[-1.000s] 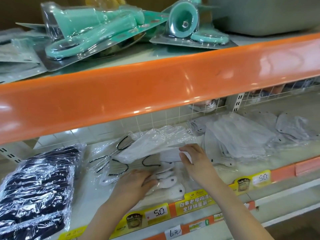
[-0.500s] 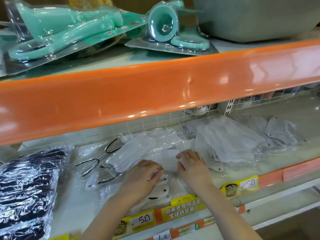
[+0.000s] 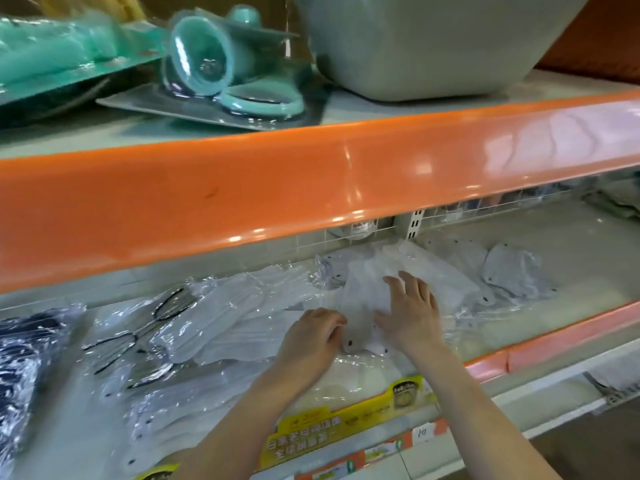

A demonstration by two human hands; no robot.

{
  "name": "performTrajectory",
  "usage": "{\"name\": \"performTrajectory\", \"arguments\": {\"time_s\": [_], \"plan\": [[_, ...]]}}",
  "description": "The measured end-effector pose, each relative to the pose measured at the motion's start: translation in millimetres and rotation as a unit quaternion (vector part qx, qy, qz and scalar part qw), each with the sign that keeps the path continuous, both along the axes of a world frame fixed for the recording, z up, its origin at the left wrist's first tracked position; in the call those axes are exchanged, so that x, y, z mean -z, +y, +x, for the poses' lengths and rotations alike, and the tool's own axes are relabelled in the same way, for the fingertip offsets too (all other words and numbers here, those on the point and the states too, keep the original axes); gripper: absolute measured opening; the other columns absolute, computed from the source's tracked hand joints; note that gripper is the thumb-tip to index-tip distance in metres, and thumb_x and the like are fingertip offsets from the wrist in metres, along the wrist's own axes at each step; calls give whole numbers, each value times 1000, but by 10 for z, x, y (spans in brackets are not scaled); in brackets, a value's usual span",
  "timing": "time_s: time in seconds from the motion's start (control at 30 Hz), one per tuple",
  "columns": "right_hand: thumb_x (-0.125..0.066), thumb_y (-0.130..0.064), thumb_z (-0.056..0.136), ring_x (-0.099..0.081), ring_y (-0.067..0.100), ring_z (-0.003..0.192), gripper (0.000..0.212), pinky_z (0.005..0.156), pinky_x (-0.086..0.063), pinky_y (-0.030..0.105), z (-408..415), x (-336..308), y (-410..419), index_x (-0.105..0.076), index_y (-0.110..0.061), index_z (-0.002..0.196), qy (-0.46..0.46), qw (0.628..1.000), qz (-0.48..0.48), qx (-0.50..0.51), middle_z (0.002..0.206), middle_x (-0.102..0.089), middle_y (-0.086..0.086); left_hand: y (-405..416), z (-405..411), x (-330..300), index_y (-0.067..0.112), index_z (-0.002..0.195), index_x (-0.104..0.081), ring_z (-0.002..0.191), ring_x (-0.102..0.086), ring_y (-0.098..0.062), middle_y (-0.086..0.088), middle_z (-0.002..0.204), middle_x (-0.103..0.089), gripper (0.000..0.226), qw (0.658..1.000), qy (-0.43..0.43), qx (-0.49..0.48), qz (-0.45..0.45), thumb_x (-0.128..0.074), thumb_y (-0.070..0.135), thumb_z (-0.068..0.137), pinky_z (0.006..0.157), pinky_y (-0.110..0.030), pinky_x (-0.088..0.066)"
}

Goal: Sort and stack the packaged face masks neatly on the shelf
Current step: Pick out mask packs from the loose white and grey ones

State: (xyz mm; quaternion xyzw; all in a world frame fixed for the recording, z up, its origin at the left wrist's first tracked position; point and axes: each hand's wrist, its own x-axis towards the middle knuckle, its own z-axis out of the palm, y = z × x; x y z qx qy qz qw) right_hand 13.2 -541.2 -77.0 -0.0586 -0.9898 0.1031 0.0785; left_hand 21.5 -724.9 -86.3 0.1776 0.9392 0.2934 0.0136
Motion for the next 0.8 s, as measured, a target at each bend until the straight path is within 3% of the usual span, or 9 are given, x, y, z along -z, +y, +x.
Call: {"name": "performTrajectory", "arguments": {"time_s": [0.17,0.3,0.43,0.53,0.67,0.8], "plan": [[-49,-65,84,-9,29,144,85,116,-9,44,-32,53,348,-15,-25,150,-76,996,-13,40,157,-10,8,348,-47,55,21,130,-54,126,-41,-15,4,136,-51,34,999,-13,-33,2,-43,19,98,99,-30,-35],[-41,-71,85,-22,30,139,85,112,-20,41,-29,128,451,-16,-22,149,-100,994,-11,33,154,-20,6,573,-72,69,18,139,-41,130,-37,-20,-1,144,-41,40,997,-19,-76,-16,-40,20,99,99,-28,-29],[-45,-56,90,-42,30,123,62,97,-36,39,-96,35,436,-33,-15,135,-75,996,33,22,133,-46,9,674,-103,109,15,139,-41,128,-37,-23,-7,141,-42,43,990,-31,-137,32,-45,18,97,100,-28,-29],[-47,-45,93,-49,28,115,45,87,-41,35,-175,-55,475,-42,-13,125,-74,996,40,11,122,-53,8,685,-101,135,16,138,-42,127,-36,-22,-5,140,-43,41,988,-37,-146,45,-46,17,96,100,-29,-30],[-47,-34,96,-54,26,107,32,69,-40,32,-251,-150,577,-45,-12,119,-78,997,17,10,113,-57,7,676,-84,132,16,136,-44,128,-37,-20,-3,139,-43,40,984,-43,-153,86,-47,16,97,99,-30,-32],[-42,-30,98,-52,28,84,20,65,-36,31,-270,-201,703,-44,-12,106,-64,996,-45,43,92,-56,8,694,-100,153,16,131,-48,118,-49,-20,-3,126,-52,34,969,-64,-163,172,-47,14,97,96,-32,-41]]}}
